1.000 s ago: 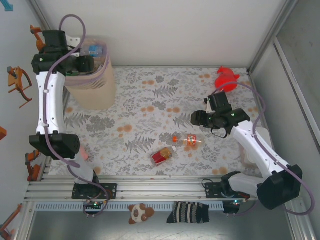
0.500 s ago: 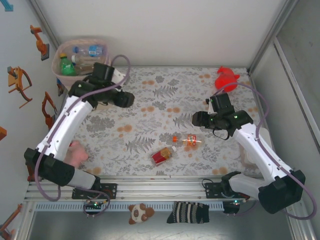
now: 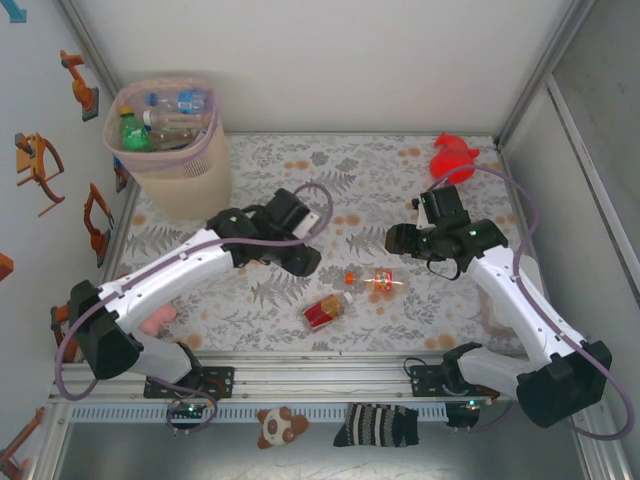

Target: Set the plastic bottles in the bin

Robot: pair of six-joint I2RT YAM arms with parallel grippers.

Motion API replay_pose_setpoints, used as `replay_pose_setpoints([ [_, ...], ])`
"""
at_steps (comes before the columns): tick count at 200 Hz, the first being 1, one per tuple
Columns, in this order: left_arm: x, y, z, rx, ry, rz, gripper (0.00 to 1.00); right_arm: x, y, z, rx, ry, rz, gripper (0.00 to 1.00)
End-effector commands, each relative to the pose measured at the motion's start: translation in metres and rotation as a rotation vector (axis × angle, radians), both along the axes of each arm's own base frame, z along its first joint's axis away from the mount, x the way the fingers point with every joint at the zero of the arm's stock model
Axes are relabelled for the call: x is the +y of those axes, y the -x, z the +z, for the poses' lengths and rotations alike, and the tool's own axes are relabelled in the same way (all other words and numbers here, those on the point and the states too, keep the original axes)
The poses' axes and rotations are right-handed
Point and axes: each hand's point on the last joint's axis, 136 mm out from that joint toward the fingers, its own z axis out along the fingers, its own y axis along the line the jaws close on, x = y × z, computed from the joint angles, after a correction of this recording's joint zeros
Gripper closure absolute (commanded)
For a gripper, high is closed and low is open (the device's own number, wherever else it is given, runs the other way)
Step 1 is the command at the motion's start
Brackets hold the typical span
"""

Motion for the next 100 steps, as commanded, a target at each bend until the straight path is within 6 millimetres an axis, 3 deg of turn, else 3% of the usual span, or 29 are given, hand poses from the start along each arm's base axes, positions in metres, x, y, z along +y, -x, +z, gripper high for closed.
replay_pose_setpoints([
  [1,-0.013,0.012,-0.022,0.017,-0.055,0.016,0.32,-0.007,0.004,0.007,-0.016,0.013,-0.011,0.34],
  [65,-0.044,0.060,-0.066,0.084,-0.223,-0.134,0.16,-0.011,0.006,0.011,-0.023,0.029,-0.016,0.35],
  [100,-0.046,0.071,-0.091,0.090,-0.311,-0.169,0.08,-0.011,0.006,0.012,-0.021,0.026,-0.018,0.34],
])
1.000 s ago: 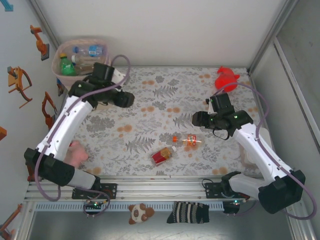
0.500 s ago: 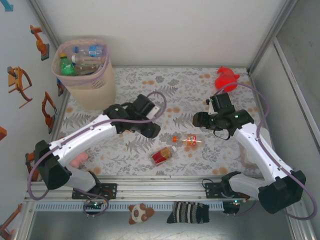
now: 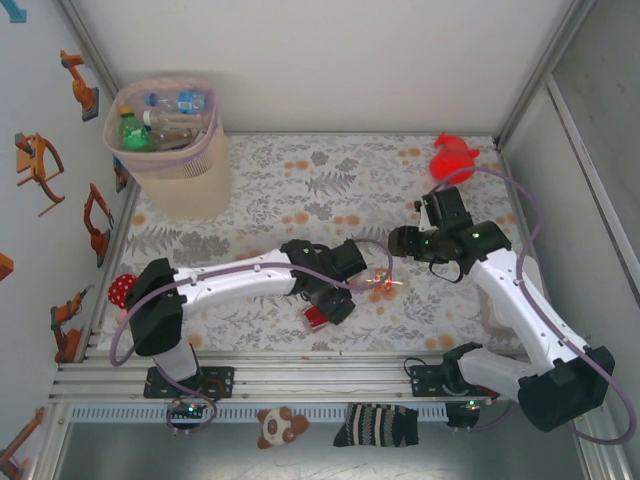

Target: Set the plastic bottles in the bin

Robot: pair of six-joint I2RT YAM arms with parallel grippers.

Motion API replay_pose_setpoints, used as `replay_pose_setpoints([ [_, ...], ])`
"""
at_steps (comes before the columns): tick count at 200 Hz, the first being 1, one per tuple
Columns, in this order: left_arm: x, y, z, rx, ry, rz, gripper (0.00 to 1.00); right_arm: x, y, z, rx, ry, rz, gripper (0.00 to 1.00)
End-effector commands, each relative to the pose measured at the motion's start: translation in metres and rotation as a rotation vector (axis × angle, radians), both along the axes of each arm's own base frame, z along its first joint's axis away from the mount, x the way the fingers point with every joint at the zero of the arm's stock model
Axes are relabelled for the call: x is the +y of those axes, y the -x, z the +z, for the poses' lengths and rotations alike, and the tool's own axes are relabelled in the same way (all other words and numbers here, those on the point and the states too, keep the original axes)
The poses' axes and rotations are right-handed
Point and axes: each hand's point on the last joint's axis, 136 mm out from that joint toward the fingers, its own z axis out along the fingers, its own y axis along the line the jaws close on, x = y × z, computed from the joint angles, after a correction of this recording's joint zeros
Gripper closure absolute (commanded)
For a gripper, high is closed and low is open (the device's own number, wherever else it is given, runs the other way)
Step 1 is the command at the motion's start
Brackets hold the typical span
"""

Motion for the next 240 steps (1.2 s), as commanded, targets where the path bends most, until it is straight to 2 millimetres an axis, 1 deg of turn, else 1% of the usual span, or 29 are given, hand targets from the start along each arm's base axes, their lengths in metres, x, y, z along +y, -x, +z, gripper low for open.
replay_pose_setpoints([
  [1,0.003,0.003,-0.008,-0.006,-0.061,-0.001,0.08,-0.006,-0.001,0.010,-0.028,0.012,-0.011,0.34],
  [17,0.001,0.005,-0.019,-0.006,-0.088,-0.025,0.06,-0.006,-0.001,0.010,-0.027,0.011,-0.012,0.35],
  [58,0.000,0.012,-0.050,0.042,-0.112,-0.069,0.06,-0.007,0.001,0.010,-0.026,0.015,-0.016,0.35],
  [89,0.003,0.013,-0.066,0.063,-0.142,-0.079,0.09,-0.008,0.003,0.010,-0.024,0.013,-0.020,0.35],
  [112,0.006,0.012,-0.076,0.091,-0.134,-0.064,0.15,-0.009,0.003,0.009,-0.023,0.013,-0.027,0.34],
  [132,0.007,0.011,-0.079,0.105,-0.126,-0.058,0.21,-0.009,0.004,0.009,-0.024,0.013,-0.029,0.34],
  [163,0.005,0.011,-0.079,0.124,-0.101,-0.053,0.28,-0.010,0.004,0.009,-0.024,0.014,-0.032,0.35],
  [186,0.007,0.010,-0.080,0.123,-0.106,-0.050,0.34,-0.009,0.004,0.009,-0.022,0.011,-0.034,0.34],
  [240,0.011,0.003,-0.068,0.103,-0.080,-0.029,0.38,-0.010,0.003,0.012,-0.029,0.008,-0.038,0.34],
])
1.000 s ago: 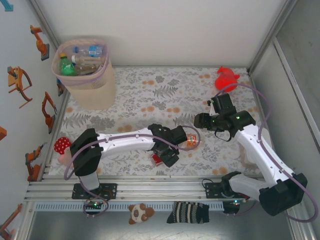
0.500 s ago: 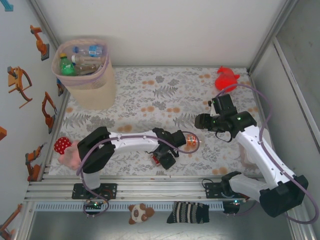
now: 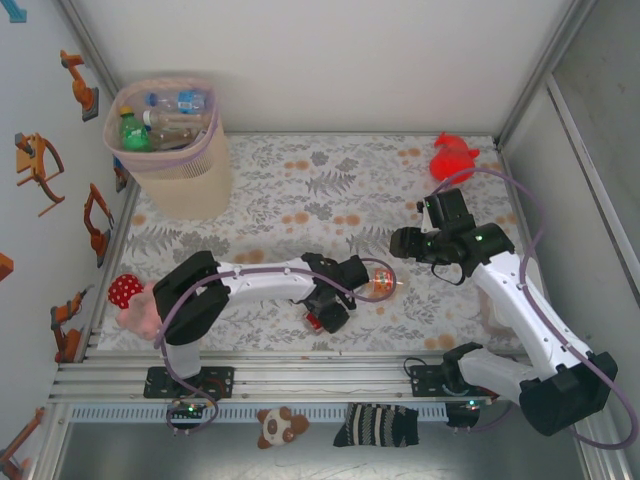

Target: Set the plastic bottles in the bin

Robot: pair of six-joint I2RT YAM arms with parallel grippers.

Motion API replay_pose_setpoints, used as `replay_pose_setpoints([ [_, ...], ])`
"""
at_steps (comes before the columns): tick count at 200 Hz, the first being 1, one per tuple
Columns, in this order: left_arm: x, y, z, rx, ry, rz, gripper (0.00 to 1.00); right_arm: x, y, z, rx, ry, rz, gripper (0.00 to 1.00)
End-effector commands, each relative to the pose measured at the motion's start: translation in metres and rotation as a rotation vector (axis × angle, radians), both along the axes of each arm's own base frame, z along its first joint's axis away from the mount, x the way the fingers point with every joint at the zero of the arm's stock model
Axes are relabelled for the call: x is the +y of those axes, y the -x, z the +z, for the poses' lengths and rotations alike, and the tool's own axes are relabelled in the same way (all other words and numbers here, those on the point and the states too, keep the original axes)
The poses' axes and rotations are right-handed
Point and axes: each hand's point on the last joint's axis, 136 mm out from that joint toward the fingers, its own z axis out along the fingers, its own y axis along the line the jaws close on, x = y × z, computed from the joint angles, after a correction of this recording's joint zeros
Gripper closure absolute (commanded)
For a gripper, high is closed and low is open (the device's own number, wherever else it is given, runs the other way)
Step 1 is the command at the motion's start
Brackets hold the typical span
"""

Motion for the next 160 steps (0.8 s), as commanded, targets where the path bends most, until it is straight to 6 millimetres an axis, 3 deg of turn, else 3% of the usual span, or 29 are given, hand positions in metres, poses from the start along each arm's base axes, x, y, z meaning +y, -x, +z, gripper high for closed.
replay_pose_setpoints([
  [1,0.007,-0.002,0.009,-0.003,0.012,0.006,0.39,-0.005,-0.001,0.009,-0.022,0.000,-0.027,0.34],
  [40,0.009,-0.011,0.031,-0.034,0.059,0.028,0.40,-0.005,-0.002,0.011,-0.028,0.000,-0.028,0.35],
  [90,0.015,-0.034,0.075,-0.103,0.150,0.075,0.41,-0.004,-0.005,0.013,-0.033,-0.001,-0.028,0.34],
  [129,0.033,-0.063,0.111,-0.152,0.215,0.144,0.41,-0.003,-0.007,0.015,-0.036,-0.004,-0.025,0.34],
  [160,0.052,-0.091,0.152,-0.201,0.304,0.218,0.42,-0.002,-0.009,0.016,-0.042,-0.004,-0.023,0.34],
])
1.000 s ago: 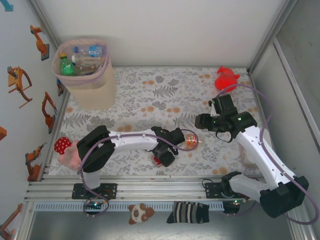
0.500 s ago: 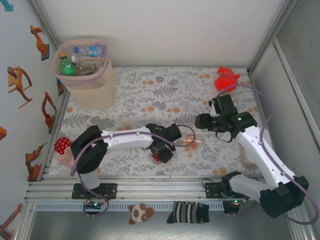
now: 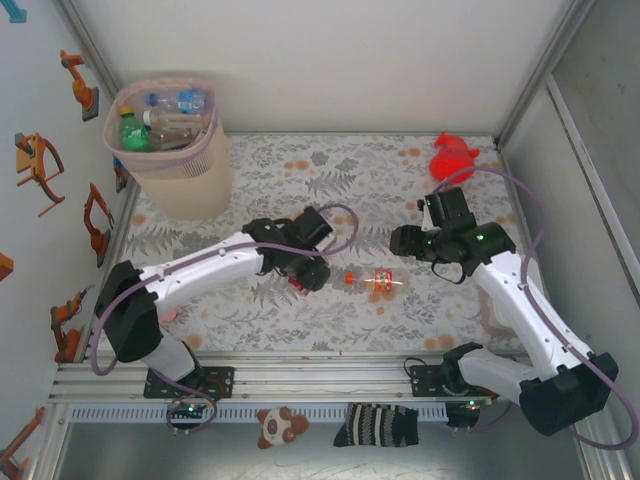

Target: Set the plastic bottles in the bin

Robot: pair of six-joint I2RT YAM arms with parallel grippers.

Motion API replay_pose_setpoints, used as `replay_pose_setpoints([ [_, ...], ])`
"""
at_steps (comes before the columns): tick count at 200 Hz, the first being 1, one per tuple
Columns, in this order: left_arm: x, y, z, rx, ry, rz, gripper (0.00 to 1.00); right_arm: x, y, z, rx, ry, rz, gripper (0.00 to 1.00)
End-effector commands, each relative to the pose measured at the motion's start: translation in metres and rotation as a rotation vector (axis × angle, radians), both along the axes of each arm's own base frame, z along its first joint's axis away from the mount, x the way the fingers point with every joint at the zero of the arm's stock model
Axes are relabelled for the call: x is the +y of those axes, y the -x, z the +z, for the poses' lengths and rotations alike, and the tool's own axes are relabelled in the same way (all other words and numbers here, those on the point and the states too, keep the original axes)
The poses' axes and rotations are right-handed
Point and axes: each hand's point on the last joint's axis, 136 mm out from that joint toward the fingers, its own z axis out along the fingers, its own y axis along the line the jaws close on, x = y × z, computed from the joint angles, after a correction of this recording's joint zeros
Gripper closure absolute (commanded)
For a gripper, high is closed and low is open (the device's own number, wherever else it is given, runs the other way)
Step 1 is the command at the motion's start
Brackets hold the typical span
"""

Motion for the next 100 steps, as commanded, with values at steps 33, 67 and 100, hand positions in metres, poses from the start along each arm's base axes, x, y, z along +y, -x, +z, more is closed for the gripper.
replay_pose_setpoints([
  [33,0.038,-0.046,0.084,-0.101,0.204,0.119,0.42,-0.002,-0.008,0.011,-0.035,-0.003,-0.020,0.35],
  [67,0.070,-0.077,0.130,-0.169,0.332,0.232,0.43,-0.001,-0.009,0.013,-0.040,-0.010,-0.018,0.34],
  [100,0.105,-0.107,0.177,-0.262,0.414,0.344,0.45,0.001,-0.011,0.013,-0.042,-0.015,-0.011,0.34],
])
